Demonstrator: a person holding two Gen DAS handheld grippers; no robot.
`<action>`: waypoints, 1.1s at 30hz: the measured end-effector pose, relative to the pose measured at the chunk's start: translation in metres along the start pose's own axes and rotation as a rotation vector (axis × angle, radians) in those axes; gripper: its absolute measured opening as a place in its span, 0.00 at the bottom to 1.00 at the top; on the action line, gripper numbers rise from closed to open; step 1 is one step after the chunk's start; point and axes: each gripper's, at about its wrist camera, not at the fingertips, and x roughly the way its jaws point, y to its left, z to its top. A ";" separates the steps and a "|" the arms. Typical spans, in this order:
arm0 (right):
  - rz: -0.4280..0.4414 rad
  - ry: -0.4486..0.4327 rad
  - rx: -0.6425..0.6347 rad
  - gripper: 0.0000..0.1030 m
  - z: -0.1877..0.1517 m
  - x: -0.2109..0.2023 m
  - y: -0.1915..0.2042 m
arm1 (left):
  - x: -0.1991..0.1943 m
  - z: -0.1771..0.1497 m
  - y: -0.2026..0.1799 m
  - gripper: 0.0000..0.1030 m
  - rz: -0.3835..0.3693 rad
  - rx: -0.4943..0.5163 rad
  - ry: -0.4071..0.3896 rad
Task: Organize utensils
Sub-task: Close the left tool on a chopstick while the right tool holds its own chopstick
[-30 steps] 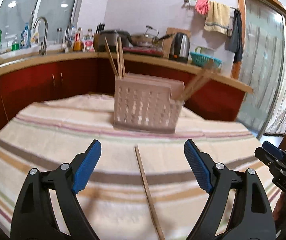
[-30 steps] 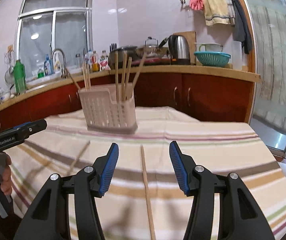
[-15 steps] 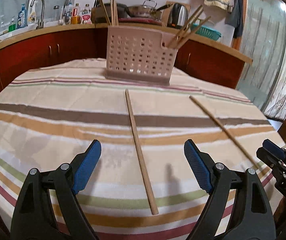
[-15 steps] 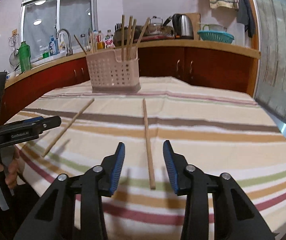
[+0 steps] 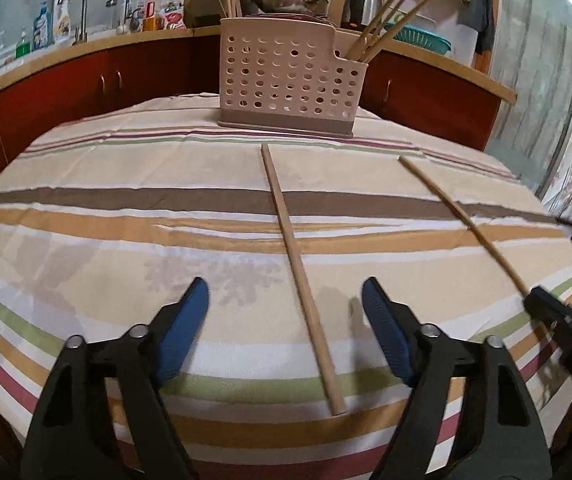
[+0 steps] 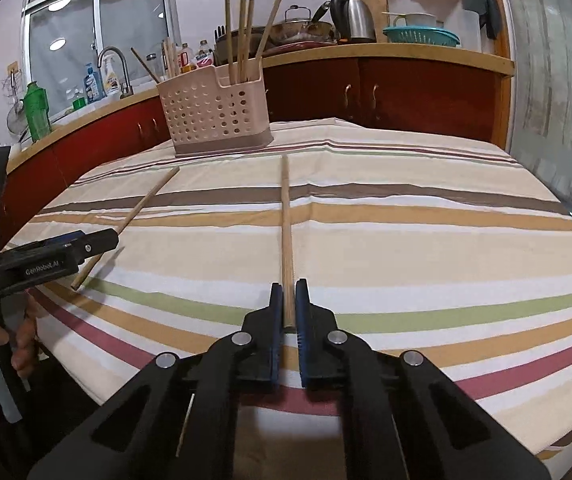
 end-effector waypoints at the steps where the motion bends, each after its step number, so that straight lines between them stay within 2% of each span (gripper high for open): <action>1: 0.003 0.002 -0.003 0.07 0.000 0.001 0.002 | 0.000 -0.001 0.001 0.62 0.007 0.014 -0.001; 10: 0.048 -0.020 -0.018 0.07 0.014 0.005 0.023 | -0.003 0.000 0.021 0.27 0.015 0.069 0.004; 19: 0.088 -0.015 -0.028 0.07 0.027 0.021 0.047 | -0.001 0.008 0.060 0.26 0.051 0.059 0.010; 22: 0.090 -0.004 -0.031 0.07 0.026 0.026 0.053 | 0.000 0.010 0.066 0.27 0.014 0.081 0.020; 23: 0.091 0.001 -0.034 0.07 0.026 0.027 0.055 | -0.001 0.010 0.066 0.29 0.008 0.101 0.021; 25: 0.089 0.017 -0.040 0.07 0.024 0.030 0.057 | -0.002 0.009 0.066 0.54 0.000 0.128 0.029; 26: 0.087 0.021 -0.038 0.07 0.022 0.030 0.057 | -0.002 0.008 0.067 0.56 -0.021 0.128 0.036; 30: 0.089 0.034 -0.024 0.07 0.014 0.029 0.055 | -0.005 0.005 0.067 0.54 -0.060 0.164 0.041; 32: 0.089 0.033 -0.021 0.07 0.012 0.027 0.054 | -0.006 0.004 0.069 0.48 -0.077 0.169 0.040; 33: 0.088 0.032 -0.020 0.07 0.012 0.027 0.054 | -0.007 0.004 0.069 0.39 -0.091 0.173 0.038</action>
